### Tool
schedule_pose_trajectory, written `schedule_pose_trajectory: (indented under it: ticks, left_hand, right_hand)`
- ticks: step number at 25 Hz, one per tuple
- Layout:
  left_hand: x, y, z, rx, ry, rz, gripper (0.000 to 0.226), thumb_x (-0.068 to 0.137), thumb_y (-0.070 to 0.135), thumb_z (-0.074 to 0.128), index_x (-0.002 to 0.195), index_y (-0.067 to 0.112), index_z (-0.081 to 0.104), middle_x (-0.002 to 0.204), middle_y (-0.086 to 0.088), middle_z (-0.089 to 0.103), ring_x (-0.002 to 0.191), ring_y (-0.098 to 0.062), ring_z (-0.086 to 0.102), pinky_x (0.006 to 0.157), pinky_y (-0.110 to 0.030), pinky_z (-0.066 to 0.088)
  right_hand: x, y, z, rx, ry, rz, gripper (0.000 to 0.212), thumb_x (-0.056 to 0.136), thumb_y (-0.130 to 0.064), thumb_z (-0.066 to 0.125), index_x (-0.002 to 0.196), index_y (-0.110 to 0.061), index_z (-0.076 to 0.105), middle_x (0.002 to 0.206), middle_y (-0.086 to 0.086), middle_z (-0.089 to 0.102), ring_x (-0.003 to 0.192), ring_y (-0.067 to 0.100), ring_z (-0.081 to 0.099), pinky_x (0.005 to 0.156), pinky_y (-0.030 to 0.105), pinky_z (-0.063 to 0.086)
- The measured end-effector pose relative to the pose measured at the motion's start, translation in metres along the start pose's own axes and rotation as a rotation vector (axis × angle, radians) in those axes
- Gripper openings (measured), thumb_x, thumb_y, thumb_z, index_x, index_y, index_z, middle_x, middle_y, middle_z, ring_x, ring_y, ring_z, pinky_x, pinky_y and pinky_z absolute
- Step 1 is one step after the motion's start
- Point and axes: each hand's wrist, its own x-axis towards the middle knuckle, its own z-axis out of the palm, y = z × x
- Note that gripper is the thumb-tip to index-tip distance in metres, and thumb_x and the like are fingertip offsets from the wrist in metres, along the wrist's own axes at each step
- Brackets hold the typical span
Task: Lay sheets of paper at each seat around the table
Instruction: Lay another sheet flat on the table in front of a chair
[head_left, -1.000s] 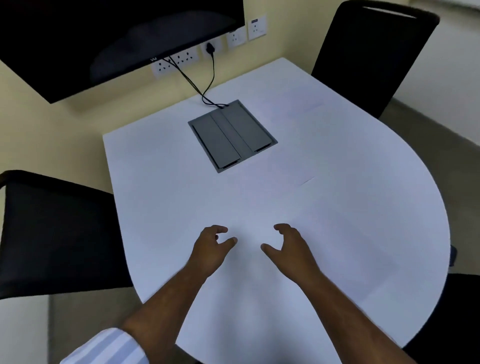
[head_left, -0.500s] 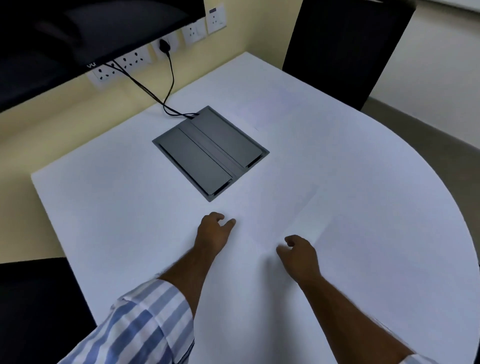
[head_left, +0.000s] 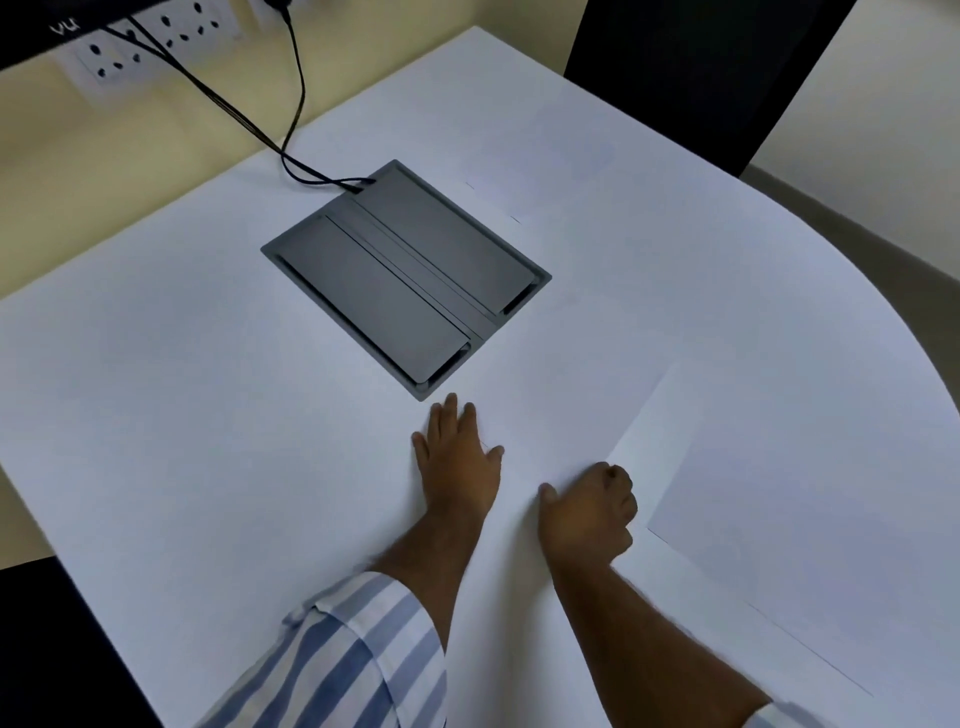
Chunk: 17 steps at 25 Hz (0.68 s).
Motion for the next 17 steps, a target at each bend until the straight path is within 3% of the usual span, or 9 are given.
schedule_pose_trajectory:
  ticks: [3, 6, 9, 13, 15, 17]
  left_hand:
    - [0.001, 0.006, 0.000, -0.005, -0.010, 0.008, 0.072, 0.102, 0.042, 0.060, 0.164, 0.022, 0.030, 0.177, -0.001, 0.014, 0.164, -0.022, 0.007, 0.131, -0.053, 0.013]
    - [-0.002, 0.007, 0.003, -0.026, 0.001, 0.001, 0.082, 0.101, 0.042, 0.063, 0.167, 0.021, 0.018, 0.176, -0.001, 0.017, 0.164, -0.022, 0.009, 0.131, -0.053, 0.013]
    - [-0.003, 0.010, 0.005, -0.060, 0.021, -0.014, 0.091, 0.098, 0.039, 0.068, 0.167, 0.020, 0.012, 0.174, -0.003, 0.024, 0.163, -0.023, 0.015, 0.130, -0.052, 0.015]
    - [-0.001, 0.009, 0.005, -0.086, 0.002, -0.027, 0.091, 0.098, 0.039, 0.069, 0.167, 0.021, 0.014, 0.175, -0.002, 0.023, 0.163, -0.022, 0.014, 0.131, -0.050, 0.013]
    - [-0.005, 0.004, 0.006, -0.104, 0.017, -0.005, 0.088, 0.097, 0.037, 0.070, 0.167, 0.021, 0.018, 0.174, -0.001, 0.024, 0.163, -0.021, 0.015, 0.132, -0.049, 0.014]
    - [-0.011, -0.002, 0.006, -0.130, 0.025, 0.025, 0.086, 0.096, 0.034, 0.072, 0.166, 0.020, 0.022, 0.174, 0.000, 0.026, 0.162, -0.020, 0.017, 0.132, -0.048, 0.015]
  right_hand:
    - [0.000, -0.003, 0.002, 0.001, -0.014, 0.010, 0.075, 0.095, -0.042, 0.071, 0.155, -0.013, 0.037, 0.162, 0.006, 0.032, 0.149, 0.033, 0.032, 0.107, 0.056, 0.048]
    - [0.002, -0.008, 0.001, 0.021, -0.017, 0.012, 0.071, 0.095, -0.035, 0.073, 0.154, -0.017, 0.039, 0.166, 0.003, 0.028, 0.152, 0.031, 0.029, 0.109, 0.057, 0.046]
    - [0.003, -0.014, 0.001, 0.108, 0.012, -0.007, 0.064, 0.090, -0.025, 0.075, 0.148, -0.021, 0.049, 0.162, 0.003, 0.039, 0.150, 0.031, 0.036, 0.112, 0.059, 0.046]
    - [0.008, -0.022, -0.002, 0.643, 0.071, 0.062, 0.076, 0.084, -0.029, 0.083, 0.149, -0.021, 0.044, 0.145, 0.004, 0.059, 0.131, 0.033, 0.060, 0.111, 0.052, 0.051]
    - [0.014, -0.024, -0.008, 0.914, 0.051, 0.214, 0.084, 0.083, -0.031, 0.084, 0.152, -0.024, 0.037, 0.134, 0.002, 0.061, 0.117, 0.030, 0.065, 0.107, 0.044, 0.052]
    - [0.024, -0.019, -0.013, 1.072, 0.014, 0.381, 0.074, 0.083, -0.028, 0.082, 0.147, -0.021, 0.046, 0.122, 0.000, 0.063, 0.106, 0.028, 0.066, 0.102, 0.044, 0.055]
